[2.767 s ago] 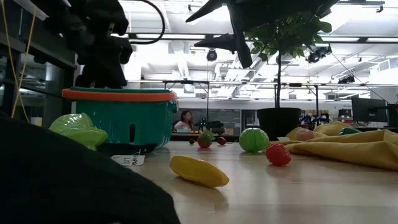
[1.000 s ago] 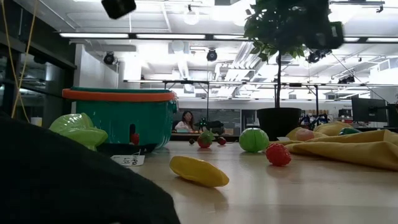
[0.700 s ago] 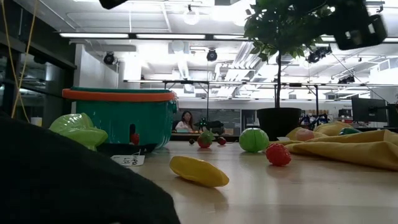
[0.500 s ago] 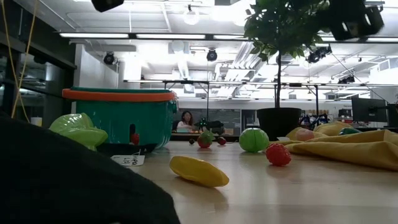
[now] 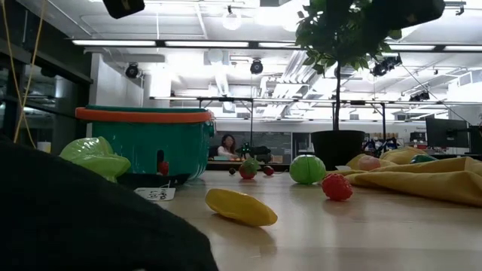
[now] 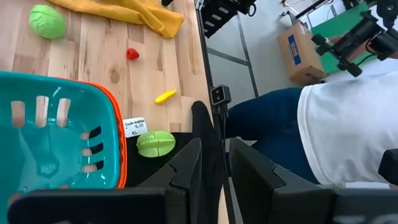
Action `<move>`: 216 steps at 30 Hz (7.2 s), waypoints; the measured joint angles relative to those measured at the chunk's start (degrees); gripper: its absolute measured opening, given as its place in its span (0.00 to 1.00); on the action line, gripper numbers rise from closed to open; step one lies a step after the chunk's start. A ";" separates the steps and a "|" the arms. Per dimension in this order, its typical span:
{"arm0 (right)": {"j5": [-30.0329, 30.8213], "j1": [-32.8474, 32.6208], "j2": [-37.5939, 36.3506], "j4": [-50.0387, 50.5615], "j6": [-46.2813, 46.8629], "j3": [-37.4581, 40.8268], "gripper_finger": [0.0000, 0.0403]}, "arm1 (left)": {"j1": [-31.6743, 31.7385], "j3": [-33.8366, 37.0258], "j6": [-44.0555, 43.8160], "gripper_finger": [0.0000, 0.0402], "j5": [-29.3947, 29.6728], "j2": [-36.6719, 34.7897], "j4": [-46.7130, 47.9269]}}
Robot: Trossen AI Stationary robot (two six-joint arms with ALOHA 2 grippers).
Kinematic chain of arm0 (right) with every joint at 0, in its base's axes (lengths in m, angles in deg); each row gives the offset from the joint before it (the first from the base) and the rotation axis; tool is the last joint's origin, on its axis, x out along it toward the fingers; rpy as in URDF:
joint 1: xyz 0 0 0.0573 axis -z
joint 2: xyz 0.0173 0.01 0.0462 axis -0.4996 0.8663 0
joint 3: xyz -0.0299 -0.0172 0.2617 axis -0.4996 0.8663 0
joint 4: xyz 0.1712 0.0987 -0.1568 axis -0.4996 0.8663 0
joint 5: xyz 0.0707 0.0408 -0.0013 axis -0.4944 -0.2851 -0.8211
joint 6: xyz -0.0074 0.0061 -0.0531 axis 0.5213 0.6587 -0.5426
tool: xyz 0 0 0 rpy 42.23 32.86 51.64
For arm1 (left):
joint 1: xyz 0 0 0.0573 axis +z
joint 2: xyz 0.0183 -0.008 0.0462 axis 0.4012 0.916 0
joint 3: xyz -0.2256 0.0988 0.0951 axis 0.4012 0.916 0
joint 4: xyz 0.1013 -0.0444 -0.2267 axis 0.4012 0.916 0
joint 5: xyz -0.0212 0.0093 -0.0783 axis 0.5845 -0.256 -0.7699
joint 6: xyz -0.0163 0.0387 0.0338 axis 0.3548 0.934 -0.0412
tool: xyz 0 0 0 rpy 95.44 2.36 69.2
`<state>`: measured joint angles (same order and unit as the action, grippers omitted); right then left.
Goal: Pick and placing Produce into tupperware
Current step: Put the red raspberry in the green basket
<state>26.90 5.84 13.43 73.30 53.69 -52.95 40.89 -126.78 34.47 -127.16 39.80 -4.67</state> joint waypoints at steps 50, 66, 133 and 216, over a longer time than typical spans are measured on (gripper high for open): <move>-5.93 2.92 19.57 -8.39 6.24 -0.26 0.52 | 0.00 0.02 -1.54 0.18 10.54 0.04 8.29; -7.90 2.72 21.24 -8.87 6.32 -0.24 0.52 | 0.00 0.02 -1.53 0.18 10.95 0.04 8.27; -8.47 3.47 21.71 -13.20 3.40 -0.47 0.24 | 0.00 0.04 -1.33 0.18 10.96 0.02 8.27; -7.24 21.58 27.03 -25.20 -47.76 -20.13 0.24 | 0.02 0.04 -0.44 0.18 23.52 0.02 11.29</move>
<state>19.65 27.43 40.46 48.10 5.93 -73.08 40.91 -126.73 34.03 -103.64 39.82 6.62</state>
